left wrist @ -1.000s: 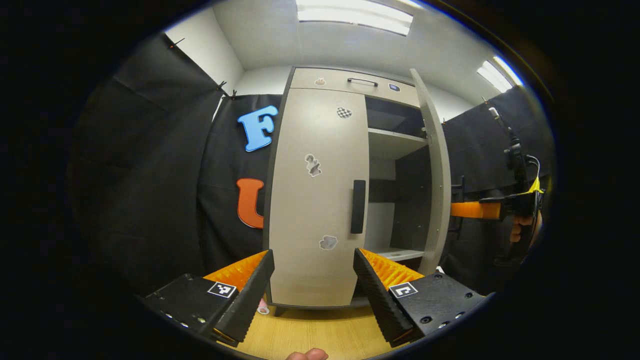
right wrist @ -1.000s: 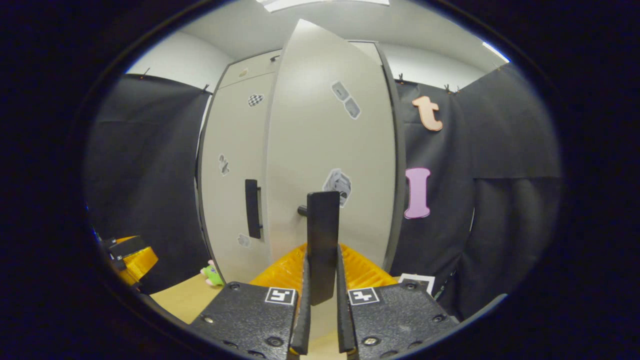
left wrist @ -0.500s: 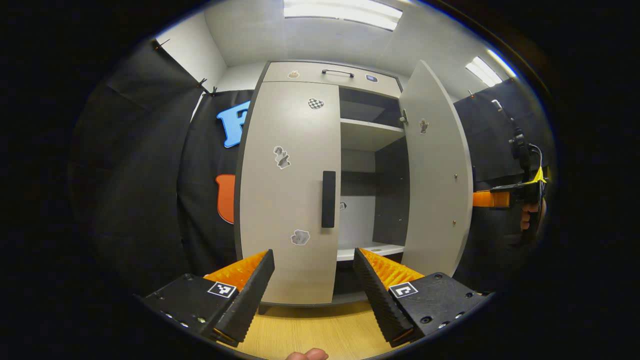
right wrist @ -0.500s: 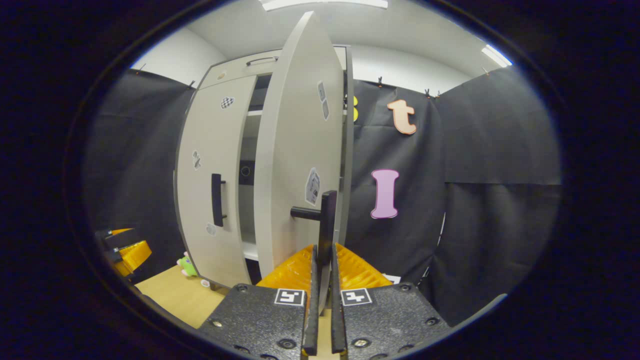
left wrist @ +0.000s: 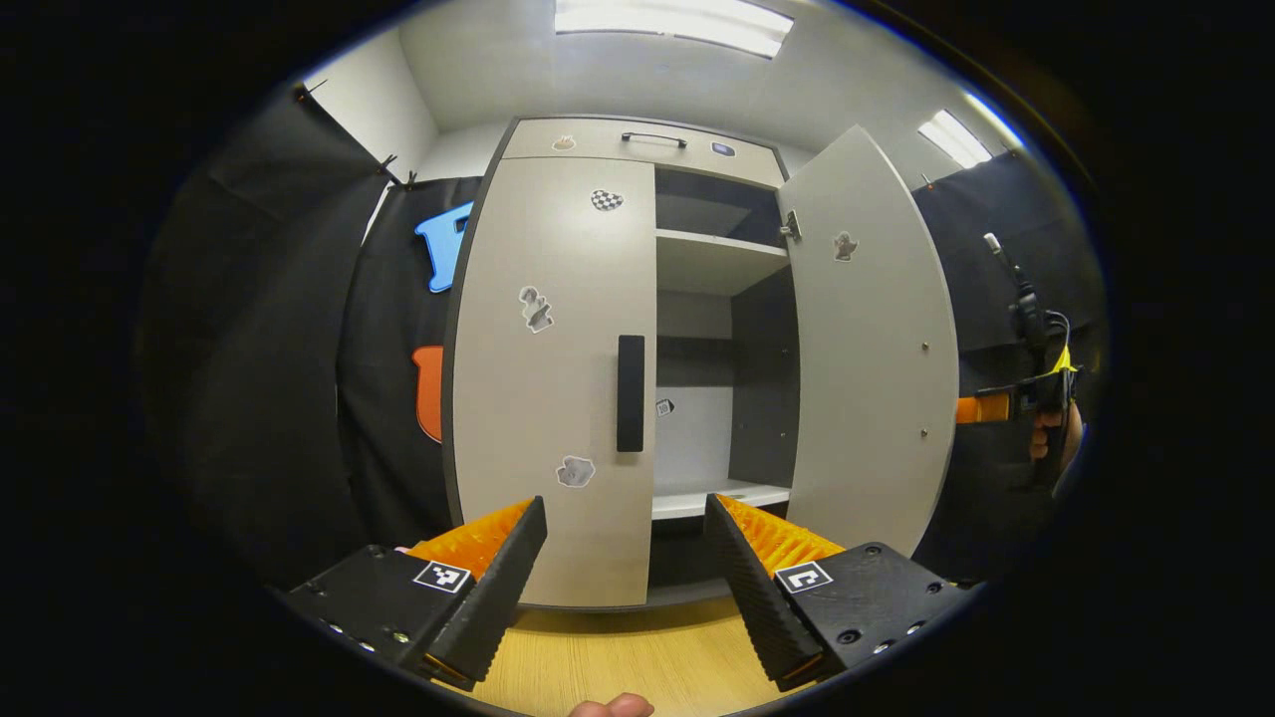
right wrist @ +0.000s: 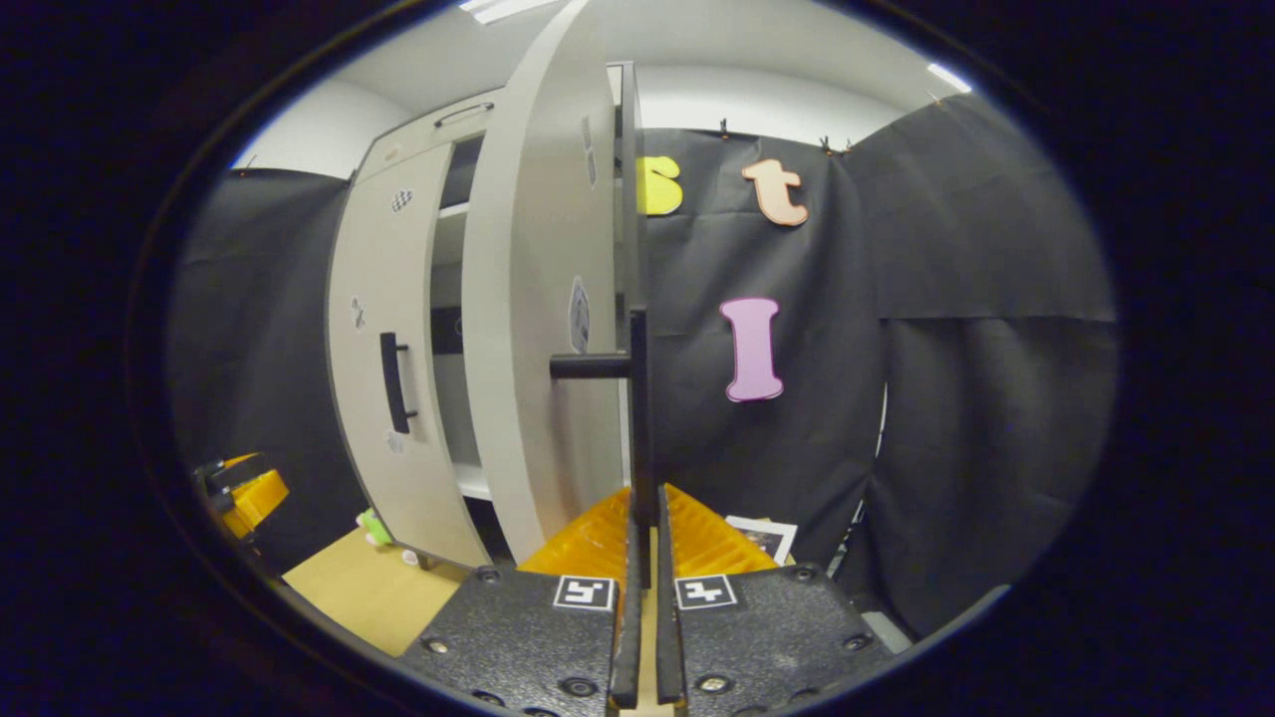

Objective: Open the right door of the double-door shoe cabinet with the right hand, and open the left door with the left hand.

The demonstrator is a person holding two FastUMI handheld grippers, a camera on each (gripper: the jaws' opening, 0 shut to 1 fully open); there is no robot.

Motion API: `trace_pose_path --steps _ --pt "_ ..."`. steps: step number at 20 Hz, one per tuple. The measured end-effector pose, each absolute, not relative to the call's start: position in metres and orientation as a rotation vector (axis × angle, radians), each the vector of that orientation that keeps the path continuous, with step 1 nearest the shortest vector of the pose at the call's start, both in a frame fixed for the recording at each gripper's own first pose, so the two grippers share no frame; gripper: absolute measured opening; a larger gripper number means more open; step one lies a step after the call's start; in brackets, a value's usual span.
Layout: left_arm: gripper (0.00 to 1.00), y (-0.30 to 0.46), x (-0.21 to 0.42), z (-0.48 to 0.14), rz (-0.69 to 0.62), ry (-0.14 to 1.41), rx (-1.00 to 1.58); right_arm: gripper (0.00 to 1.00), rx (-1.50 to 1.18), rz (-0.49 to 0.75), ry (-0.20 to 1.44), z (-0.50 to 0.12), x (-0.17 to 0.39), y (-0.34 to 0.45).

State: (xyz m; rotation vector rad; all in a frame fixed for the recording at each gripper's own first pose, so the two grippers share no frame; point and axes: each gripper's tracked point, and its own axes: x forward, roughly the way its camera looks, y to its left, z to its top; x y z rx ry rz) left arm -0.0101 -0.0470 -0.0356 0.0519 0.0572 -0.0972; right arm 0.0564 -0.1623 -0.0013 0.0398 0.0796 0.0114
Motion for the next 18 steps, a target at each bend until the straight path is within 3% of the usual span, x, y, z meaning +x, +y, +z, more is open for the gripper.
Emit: trace_pose_path --steps 2,3,5,8,12,14,15,18 --pt "0.95 -0.044 -0.01 -0.036 -0.086 0.058 0.058 0.05 0.025 -0.036 0.056 0.007 0.039 -0.161" --pt "0.95 -0.042 -0.01 -0.038 -0.08 0.059 0.059 0.09 0.023 -0.058 0.024 0.016 0.025 -0.157" --pt "0.95 -0.039 -0.009 -0.038 -0.071 0.057 0.056 0.09 0.026 -0.085 -0.055 0.033 -0.012 -0.146" --pt "0.95 -0.042 -0.007 -0.038 -0.082 0.057 0.046 0.08 0.033 -0.029 -0.109 0.039 -0.041 -0.107" --pt "0.95 -0.047 -0.008 -0.034 -0.102 0.045 0.039 0.11 -0.02 0.004 -0.07 0.023 -0.029 -0.074" --pt "0.95 -0.048 -0.01 -0.033 -0.108 0.043 0.041 0.39 -0.038 -0.012 -0.059 0.017 -0.024 -0.066" --pt "0.95 -0.046 -0.011 -0.034 -0.106 0.047 0.045 0.63 -0.04 -0.015 -0.059 0.014 -0.021 -0.062" --pt "0.95 -0.043 -0.012 -0.033 -0.103 0.046 0.038 0.82 0.001 0.012 -0.056 0.007 -0.013 -0.046"
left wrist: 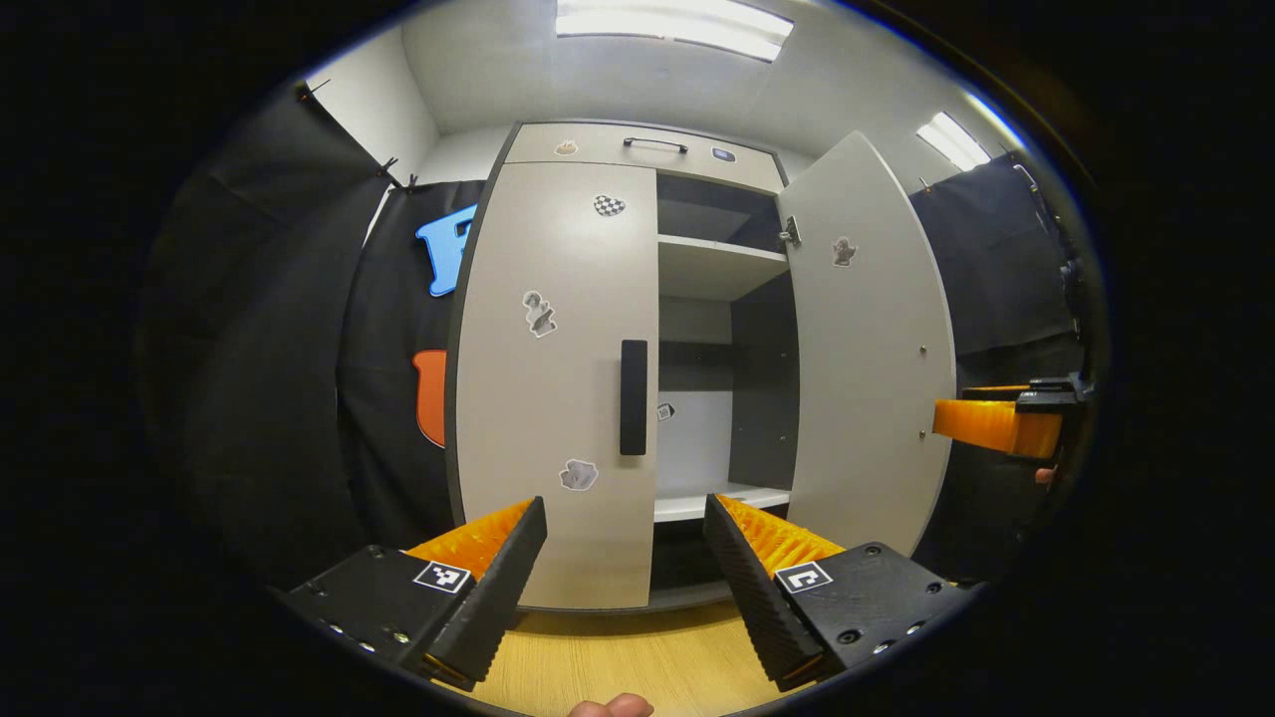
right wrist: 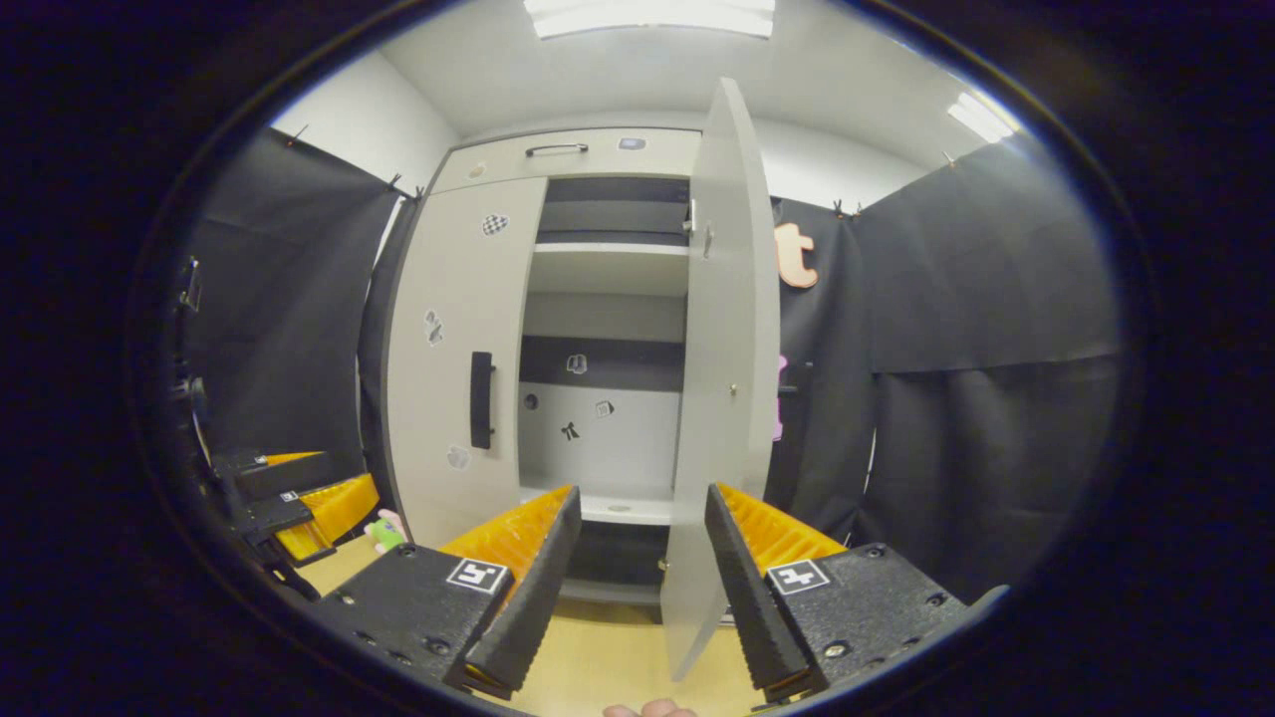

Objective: Open the right door of the double-door shoe cabinet with the right hand, and open the left door with the left hand.

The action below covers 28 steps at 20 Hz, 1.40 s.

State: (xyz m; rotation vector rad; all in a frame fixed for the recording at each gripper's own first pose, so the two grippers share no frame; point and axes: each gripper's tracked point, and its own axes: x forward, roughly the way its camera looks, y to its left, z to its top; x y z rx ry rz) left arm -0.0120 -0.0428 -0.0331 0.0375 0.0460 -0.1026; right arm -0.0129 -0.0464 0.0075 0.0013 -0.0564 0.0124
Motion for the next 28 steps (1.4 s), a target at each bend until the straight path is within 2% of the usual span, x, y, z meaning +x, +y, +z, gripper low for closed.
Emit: trace_pose_path --steps 5,10,14,19,28 --pt "0.95 -0.053 0.003 -0.015 -0.172 0.032 -0.117 0.82 0.06 0.04 -0.03 -0.007 -0.006 -0.04" --pt "0.95 -0.048 0.073 0.0 -0.128 0.004 -0.053 0.81 0.063 0.047 -0.005 -0.015 -0.009 -0.038" --pt "0.95 -0.063 0.131 -0.02 -0.16 0.089 -0.042 0.81 0.052 0.043 0.004 -0.02 -0.017 -0.039" --pt "0.95 -0.063 0.178 -0.012 -0.122 0.076 0.009 0.81 0.048 0.023 0.027 -0.03 -0.022 -0.046" --pt "0.95 -0.066 0.214 -0.024 -0.112 0.119 0.0 0.81 0.092 -0.029 0.015 -0.031 -0.019 -0.07"
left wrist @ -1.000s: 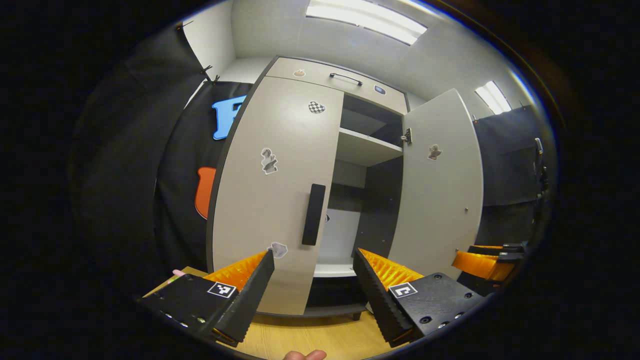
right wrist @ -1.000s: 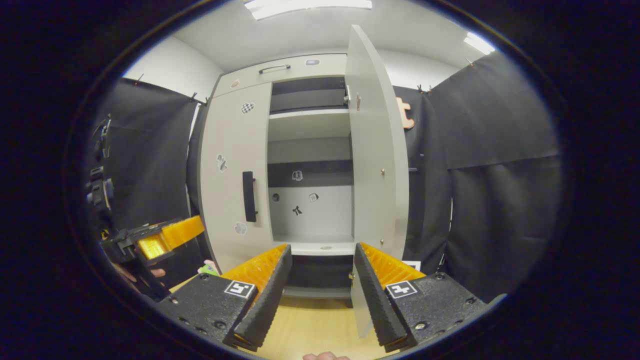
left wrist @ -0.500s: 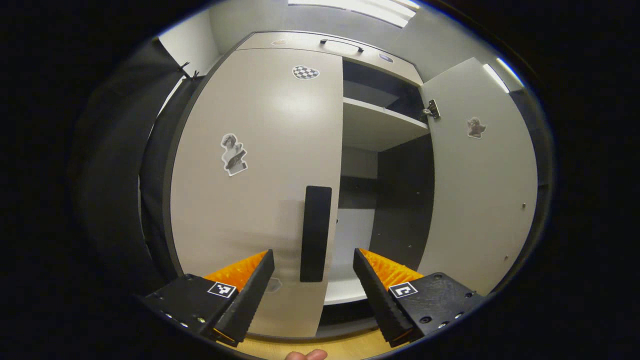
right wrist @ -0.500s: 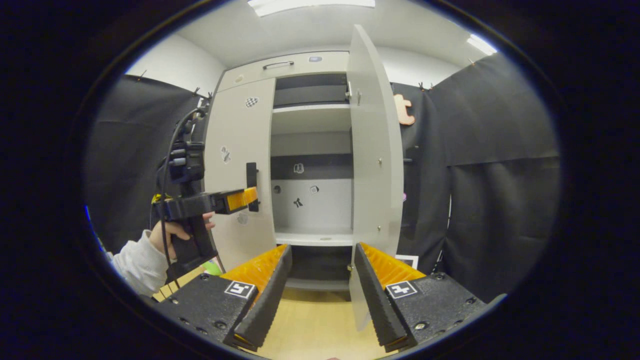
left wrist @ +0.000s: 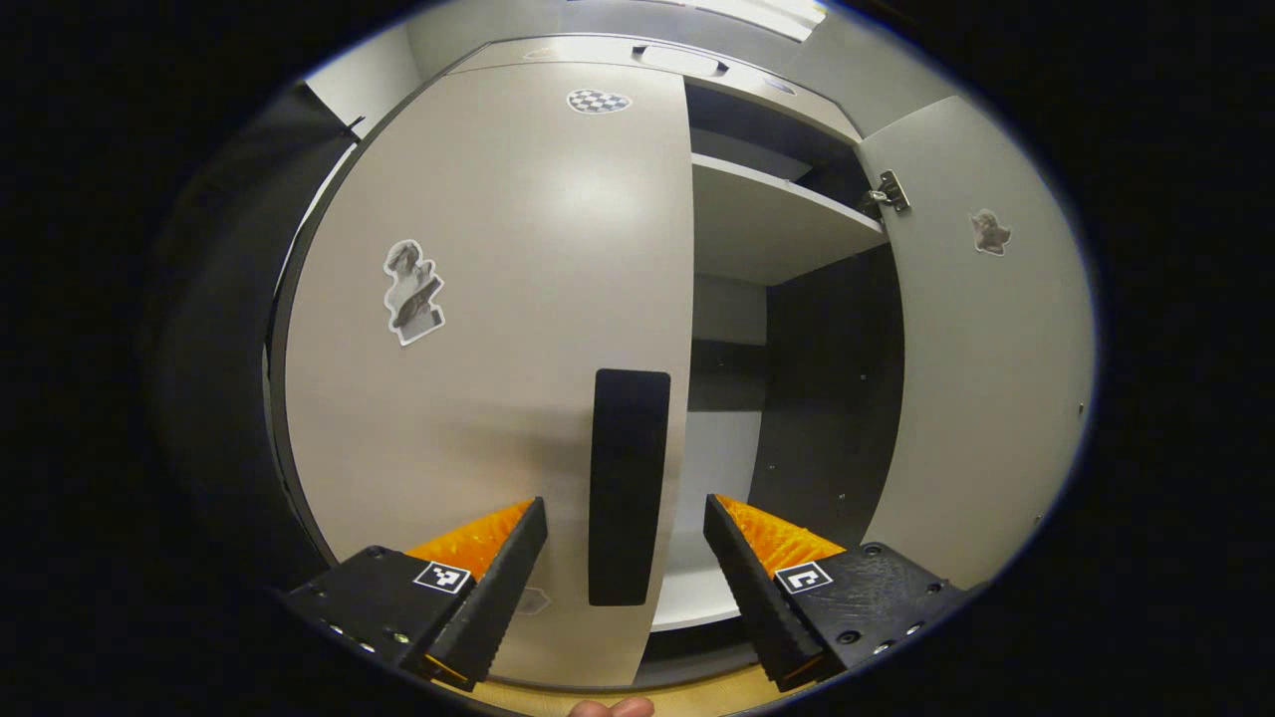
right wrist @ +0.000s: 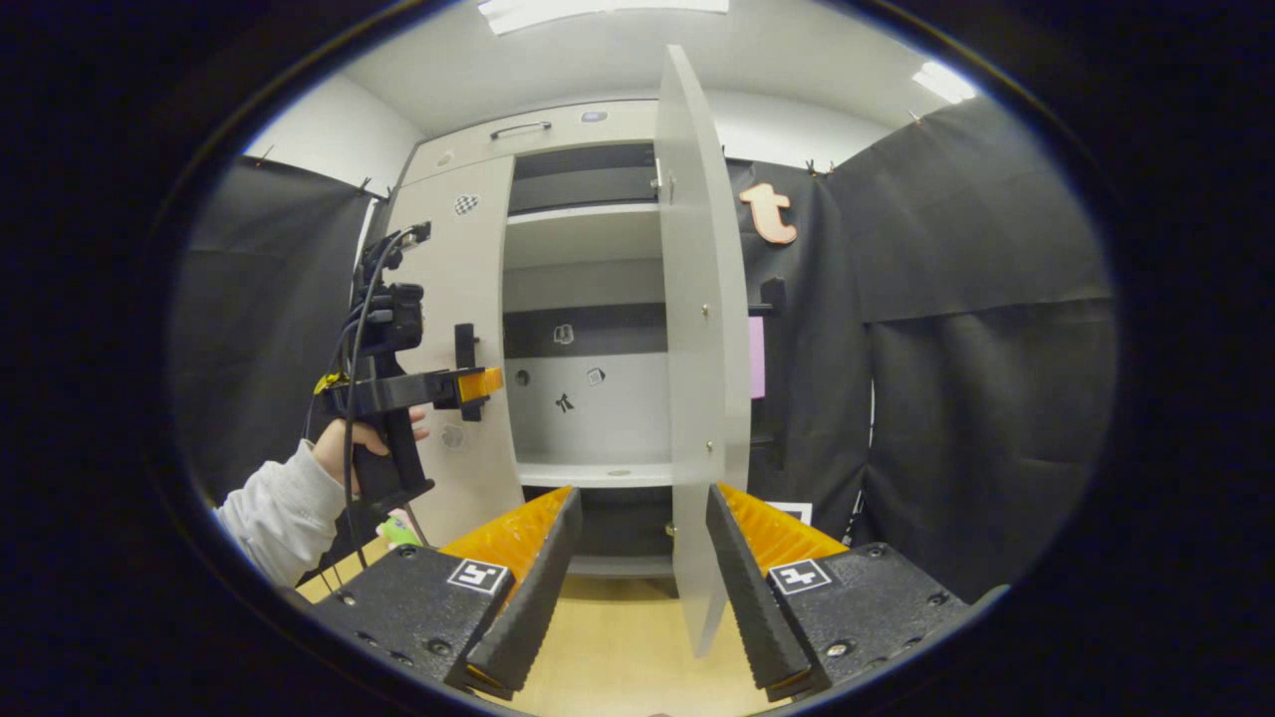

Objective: Open the right door of the double-door shoe cabinet with the right hand, and open the left door with the left hand.

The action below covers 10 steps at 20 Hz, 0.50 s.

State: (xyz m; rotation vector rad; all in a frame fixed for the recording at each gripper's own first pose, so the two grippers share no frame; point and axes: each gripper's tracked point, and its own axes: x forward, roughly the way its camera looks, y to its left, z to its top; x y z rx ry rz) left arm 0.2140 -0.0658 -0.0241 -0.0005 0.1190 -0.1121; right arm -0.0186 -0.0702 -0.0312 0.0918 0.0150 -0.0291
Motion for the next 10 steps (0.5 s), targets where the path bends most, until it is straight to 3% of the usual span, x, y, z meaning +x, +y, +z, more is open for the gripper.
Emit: trace_pose_path --steps 8,9,10 --pt "0.92 -0.057 0.217 -0.025 -0.081 0.125 0.01 0.8 0.108 -0.022 0.026 -0.036 -0.009 -0.073" --pt "0.82 -0.054 0.217 -0.025 -0.07 0.124 0.029 0.8 0.106 -0.021 0.028 -0.036 -0.009 -0.073" --pt "0.87 -0.05 0.22 -0.028 -0.06 0.124 0.05 0.8 0.103 -0.021 0.029 -0.037 -0.009 -0.074"
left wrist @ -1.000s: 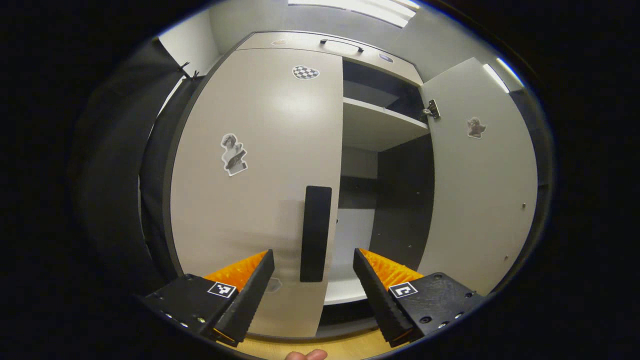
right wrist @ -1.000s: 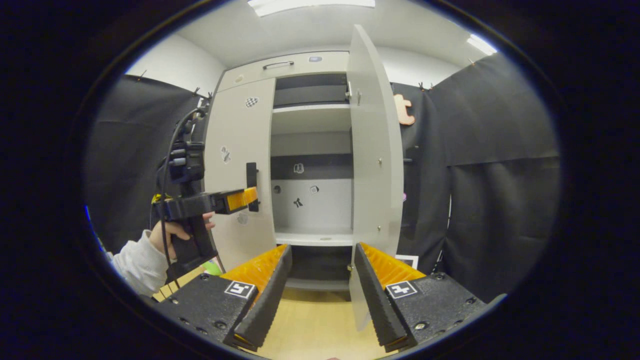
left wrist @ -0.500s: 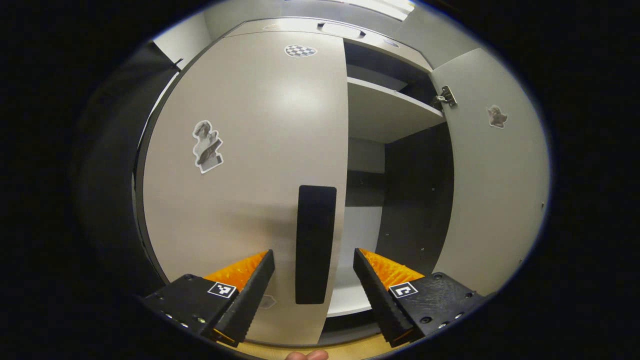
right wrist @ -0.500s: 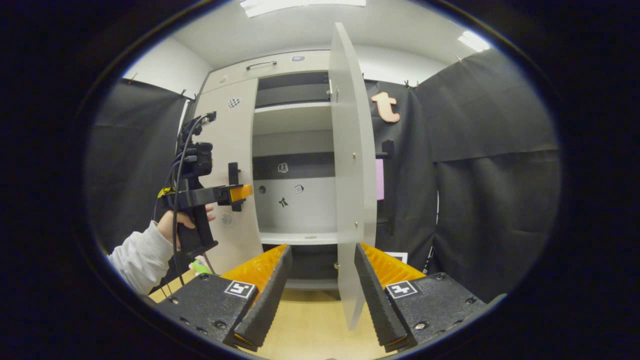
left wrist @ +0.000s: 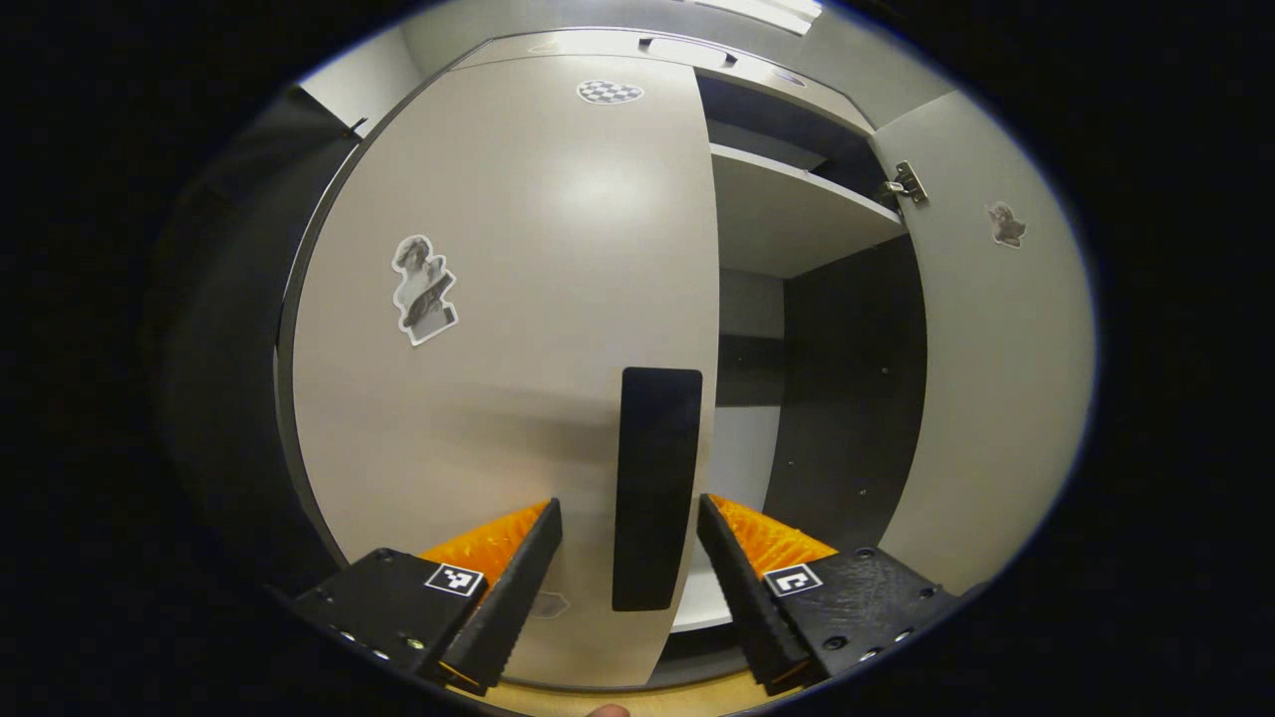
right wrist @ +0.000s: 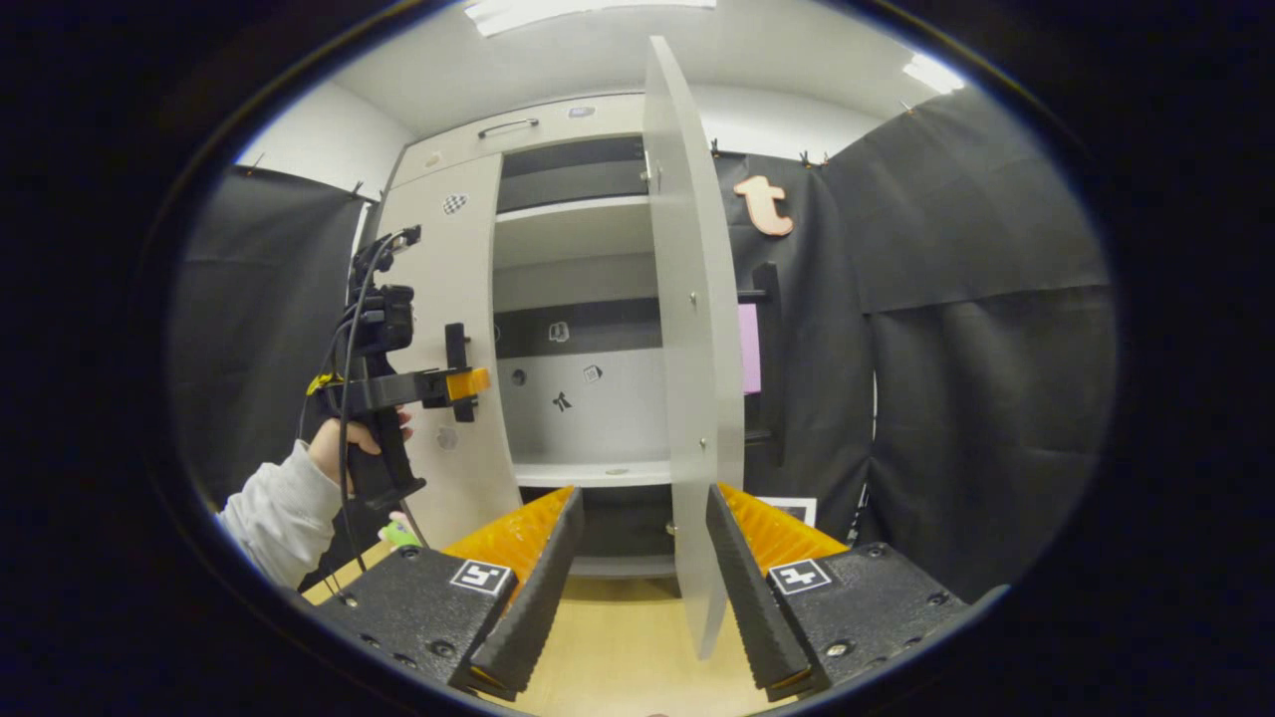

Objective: Open the right door of the double-door shoe cabinet with the right hand, and open the left door with the left hand.

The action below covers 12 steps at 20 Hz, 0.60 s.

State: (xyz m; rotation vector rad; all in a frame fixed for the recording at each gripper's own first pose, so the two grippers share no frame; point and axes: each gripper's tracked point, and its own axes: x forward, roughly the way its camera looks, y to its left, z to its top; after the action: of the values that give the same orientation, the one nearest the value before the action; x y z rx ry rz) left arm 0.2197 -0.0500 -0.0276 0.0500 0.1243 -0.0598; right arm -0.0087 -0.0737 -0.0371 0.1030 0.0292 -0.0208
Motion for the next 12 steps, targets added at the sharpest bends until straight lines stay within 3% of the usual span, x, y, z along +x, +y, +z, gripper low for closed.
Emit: trace_pose_path --steps 2,4,7,8,9,10,12 --pt "0.7 -0.066 0.22 -0.027 -0.134 0.114 0.012 0.8 0.101 -0.016 0.034 -0.039 -0.008 -0.073" --pt "0.35 -0.067 0.219 -0.027 -0.124 0.114 0.019 0.8 0.097 -0.014 0.035 -0.039 -0.009 -0.072" --pt "0.24 -0.066 0.216 -0.027 -0.108 0.093 0.003 0.79 0.093 -0.014 0.025 -0.036 -0.01 -0.072" --pt "0.12 -0.066 0.218 -0.026 -0.111 0.068 -0.014 0.8 0.093 -0.015 0.021 -0.035 -0.011 -0.074" --pt "0.12 -0.065 0.218 -0.024 -0.114 0.053 0.002 0.8 0.093 -0.018 0.016 -0.034 -0.012 -0.075" --pt "0.04 -0.067 0.215 -0.025 -0.115 0.053 0.03 0.8 0.093 -0.02 0.014 -0.034 -0.013 -0.075" --pt "0.04 -0.066 0.21 -0.026 -0.135 0.075 0.04 0.8 0.094 -0.021 0.017 -0.037 -0.014 -0.075"
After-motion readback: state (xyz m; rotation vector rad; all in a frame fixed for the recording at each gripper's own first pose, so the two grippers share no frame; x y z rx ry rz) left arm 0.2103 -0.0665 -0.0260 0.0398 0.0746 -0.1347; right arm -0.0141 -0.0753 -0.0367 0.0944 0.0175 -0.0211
